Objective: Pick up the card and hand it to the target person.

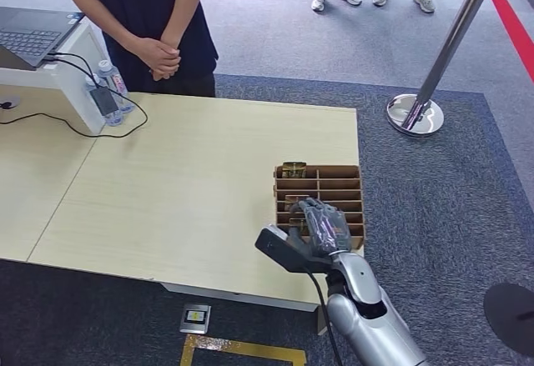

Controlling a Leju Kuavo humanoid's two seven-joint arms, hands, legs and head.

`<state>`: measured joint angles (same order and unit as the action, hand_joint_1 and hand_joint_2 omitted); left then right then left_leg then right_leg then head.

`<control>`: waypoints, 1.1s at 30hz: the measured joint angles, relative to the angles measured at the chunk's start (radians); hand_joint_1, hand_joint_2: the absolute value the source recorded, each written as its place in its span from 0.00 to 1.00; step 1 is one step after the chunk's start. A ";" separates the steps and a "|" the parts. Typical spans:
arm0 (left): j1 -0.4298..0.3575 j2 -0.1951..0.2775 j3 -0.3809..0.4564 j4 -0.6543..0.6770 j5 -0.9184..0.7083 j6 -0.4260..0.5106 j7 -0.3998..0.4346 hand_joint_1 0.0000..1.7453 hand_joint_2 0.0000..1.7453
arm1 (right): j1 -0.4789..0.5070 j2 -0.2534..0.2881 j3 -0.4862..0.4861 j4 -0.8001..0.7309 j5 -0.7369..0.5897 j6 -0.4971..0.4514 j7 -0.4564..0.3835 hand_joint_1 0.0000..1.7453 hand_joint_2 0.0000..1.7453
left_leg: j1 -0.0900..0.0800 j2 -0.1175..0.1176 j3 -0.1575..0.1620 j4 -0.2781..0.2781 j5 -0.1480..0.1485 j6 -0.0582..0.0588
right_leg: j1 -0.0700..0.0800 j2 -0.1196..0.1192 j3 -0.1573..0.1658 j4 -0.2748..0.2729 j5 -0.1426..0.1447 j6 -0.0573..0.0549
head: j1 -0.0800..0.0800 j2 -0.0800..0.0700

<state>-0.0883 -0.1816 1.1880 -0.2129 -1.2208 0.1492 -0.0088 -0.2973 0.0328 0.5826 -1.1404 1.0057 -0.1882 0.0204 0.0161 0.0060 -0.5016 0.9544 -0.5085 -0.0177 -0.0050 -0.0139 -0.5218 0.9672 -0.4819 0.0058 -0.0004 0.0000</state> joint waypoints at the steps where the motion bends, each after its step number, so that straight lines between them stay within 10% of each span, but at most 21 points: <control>1: 0.000 0.000 -0.001 0.000 -0.001 0.000 0.000 0.00 0.00 | 0.000 0.000 0.000 0.004 0.001 0.000 0.001 0.45 1.00 | 0.000 0.000 0.000 0.000 0.000 0.000 | 0.000 0.000 0.000 0.000 0.000 0.000 | 0.000 0.000; 33: 0.000 0.001 -0.002 0.001 -0.006 -0.005 0.007 0.00 0.00 | -0.018 0.010 -0.023 0.060 0.041 0.023 0.023 0.46 1.00 | 0.000 0.000 0.000 0.000 0.000 0.000 | 0.000 0.000 0.000 0.000 0.000 0.000 | 0.000 0.000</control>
<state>-0.0882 -0.1808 1.1864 -0.2117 -1.2269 0.1446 -0.0015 -0.3157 0.0432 0.5596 -1.0803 1.0471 -0.1652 0.0433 0.0161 0.0060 -0.5016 0.9545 -0.5084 -0.0177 -0.0050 -0.0139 -0.5217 0.9672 -0.4818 0.0058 -0.0004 0.0000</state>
